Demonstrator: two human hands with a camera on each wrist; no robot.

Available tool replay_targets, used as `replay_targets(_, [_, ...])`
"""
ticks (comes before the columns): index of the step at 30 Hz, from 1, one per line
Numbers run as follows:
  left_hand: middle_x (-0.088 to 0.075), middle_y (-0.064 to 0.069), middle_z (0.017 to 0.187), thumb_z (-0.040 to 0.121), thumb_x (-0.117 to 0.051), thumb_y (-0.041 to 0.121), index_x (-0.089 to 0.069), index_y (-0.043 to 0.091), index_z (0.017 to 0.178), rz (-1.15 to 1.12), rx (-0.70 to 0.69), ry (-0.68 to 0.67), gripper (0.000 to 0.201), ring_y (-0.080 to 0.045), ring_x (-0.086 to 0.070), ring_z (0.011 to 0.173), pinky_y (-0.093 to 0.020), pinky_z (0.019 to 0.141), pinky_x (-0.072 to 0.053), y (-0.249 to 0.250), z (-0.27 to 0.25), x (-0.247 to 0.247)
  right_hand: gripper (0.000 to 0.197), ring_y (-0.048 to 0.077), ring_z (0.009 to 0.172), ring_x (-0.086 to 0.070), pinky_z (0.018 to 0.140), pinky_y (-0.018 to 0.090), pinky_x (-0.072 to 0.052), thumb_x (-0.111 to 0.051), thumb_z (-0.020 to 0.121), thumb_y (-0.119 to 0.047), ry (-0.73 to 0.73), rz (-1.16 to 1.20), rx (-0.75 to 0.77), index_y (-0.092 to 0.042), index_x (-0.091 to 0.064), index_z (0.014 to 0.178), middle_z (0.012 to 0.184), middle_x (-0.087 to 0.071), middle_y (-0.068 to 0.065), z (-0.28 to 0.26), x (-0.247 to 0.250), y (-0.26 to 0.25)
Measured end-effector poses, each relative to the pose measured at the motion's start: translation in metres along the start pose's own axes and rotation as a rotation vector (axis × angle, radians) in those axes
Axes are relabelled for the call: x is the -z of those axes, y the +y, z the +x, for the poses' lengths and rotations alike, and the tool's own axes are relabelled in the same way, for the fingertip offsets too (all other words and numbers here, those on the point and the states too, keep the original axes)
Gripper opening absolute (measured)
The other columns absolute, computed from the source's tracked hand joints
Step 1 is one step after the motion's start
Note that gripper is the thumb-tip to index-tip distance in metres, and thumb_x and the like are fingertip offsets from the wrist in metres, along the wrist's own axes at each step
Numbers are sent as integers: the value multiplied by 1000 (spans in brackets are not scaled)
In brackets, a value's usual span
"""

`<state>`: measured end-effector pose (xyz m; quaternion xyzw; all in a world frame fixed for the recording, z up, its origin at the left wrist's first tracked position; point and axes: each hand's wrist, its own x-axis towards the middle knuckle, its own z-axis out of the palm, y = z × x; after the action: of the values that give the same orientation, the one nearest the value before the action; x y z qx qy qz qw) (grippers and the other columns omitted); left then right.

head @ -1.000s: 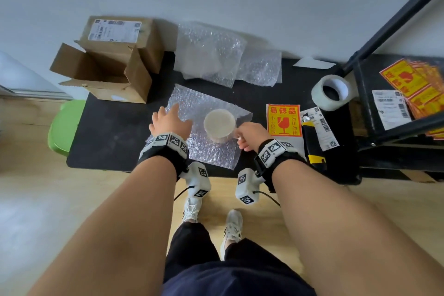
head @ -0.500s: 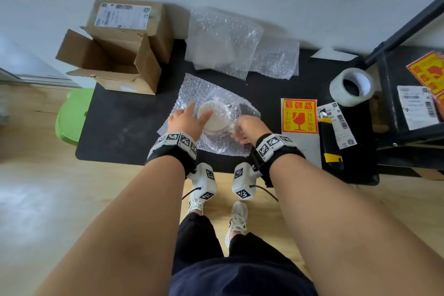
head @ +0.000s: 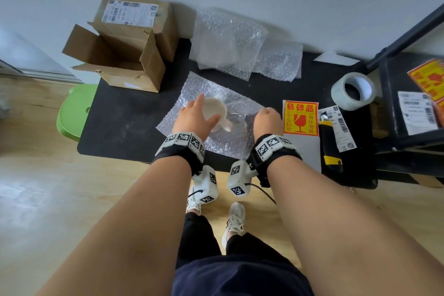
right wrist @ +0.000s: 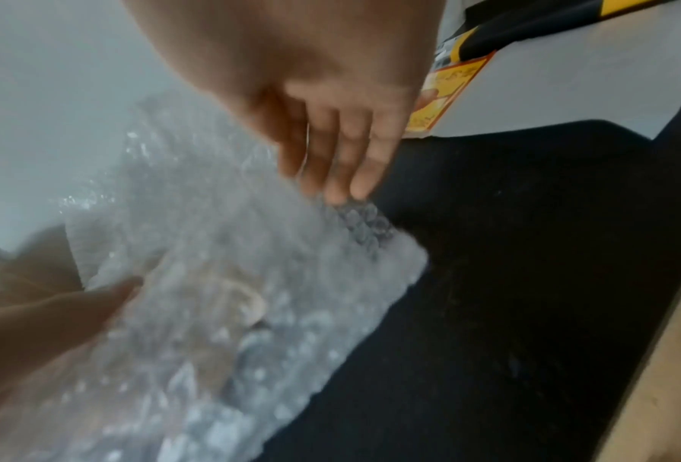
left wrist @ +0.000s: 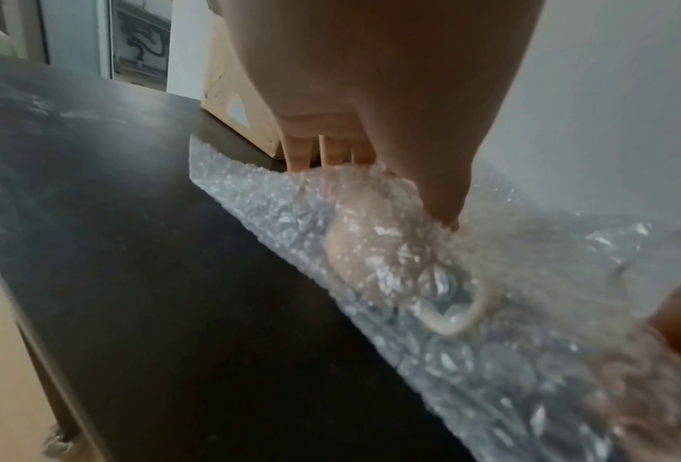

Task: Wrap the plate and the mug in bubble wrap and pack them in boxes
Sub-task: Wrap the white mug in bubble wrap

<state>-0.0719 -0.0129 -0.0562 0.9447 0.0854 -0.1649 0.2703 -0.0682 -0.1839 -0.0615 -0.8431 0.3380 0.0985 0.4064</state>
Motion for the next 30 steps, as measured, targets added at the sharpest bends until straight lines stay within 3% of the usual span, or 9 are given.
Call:
replay_targets(3, [-42, -9, 142, 89, -57, 52, -20, 23, 150, 32, 28, -10, 77, -29, -43, 127, -48, 96, -44, 8, -4, -1, 36, 27, 83, -54, 69, 34, -34, -39, 99, -41, 197, 188, 52, -8, -53, 92, 87, -52, 8, 8, 11, -4])
replay_targets(6, [-45, -9, 136, 87, -55, 58, -25, 20, 145, 100, 80, 4, 75, -29, -52, 117, -43, 80, -48, 15, -9, -2, 58, 22, 95, -55, 78, 34, -40, -58, 81, -62, -50, 210, 15, -16, -52, 115, 106, -54, 4, 7, 13, -10])
replay_targets(9, [-48, -10, 134, 83, -56, 64, -27, 17, 143, 125, 136, -32, 82, -31, -58, 111, -42, 78, -50, 18, -10, 0, 62, 27, 120, -54, 89, 32, -41, -65, 85, -26, -196, 49, -4, -15, -41, 141, 133, -53, 7, 7, 16, -9])
replay_targets(12, [-54, -11, 130, 81, -51, 72, -28, 15, 145, 160, 167, -104, 89, -31, -58, 110, -40, 79, -48, 18, -10, 8, 20, 27, 101, -64, 79, 29, -47, -57, 90, -12, -150, -37, 128, -12, -72, 102, 108, -70, 8, 10, 16, -9])
replay_targets(14, [-54, -11, 132, 83, -44, 75, -30, 14, 145, 182, 175, -103, 89, -30, -57, 114, -38, 78, -45, 22, -12, 14, 18, 22, 83, -64, 68, 26, -46, -56, 90, -10, -142, 26, 183, -18, -71, 83, 91, -71, 3, 8, 20, -15])
replay_targets(19, [-32, -7, 147, 84, -62, 56, -32, 17, 145, 165, -10, 147, 78, -27, -31, 134, -43, 101, -40, 37, -4, 26, 19, 15, 73, -58, 66, 24, -43, -56, 89, -4, -150, 117, 382, -16, -69, 81, 82, -66, 0, 3, 30, -35])
replay_targets(25, [-7, 0, 162, 82, -70, 42, -23, 39, 150, 301, -183, -77, 82, -24, -2, 148, -47, 120, -11, 62, 16, 33, 20, 13, 83, -61, 83, 23, -49, -57, 85, 4, -217, 237, 499, -7, -73, 83, 85, -69, 2, -2, 32, -54])
replay_targets(28, [-43, -5, 147, 90, -58, 36, -62, 27, 115, 312, -120, -139, 27, -25, -35, 138, -39, 110, -31, 69, 25, 28, 17, 9, 85, -63, 84, 19, -50, -61, 88, 1, -257, 278, 499, -8, -75, 88, 90, -71, 0, -5, 35, -60])
replay_targets(30, [-66, -10, 113, 93, -52, 24, -64, 17, 91, 227, -119, -117, 14, -29, -60, 108, -33, 87, -45, 70, 27, 28, 17, 8, 89, -62, 82, 18, -48, -61, 90, -6, -236, 271, 474, -13, -75, 95, 97, -70, -4, -3, 37, -61])
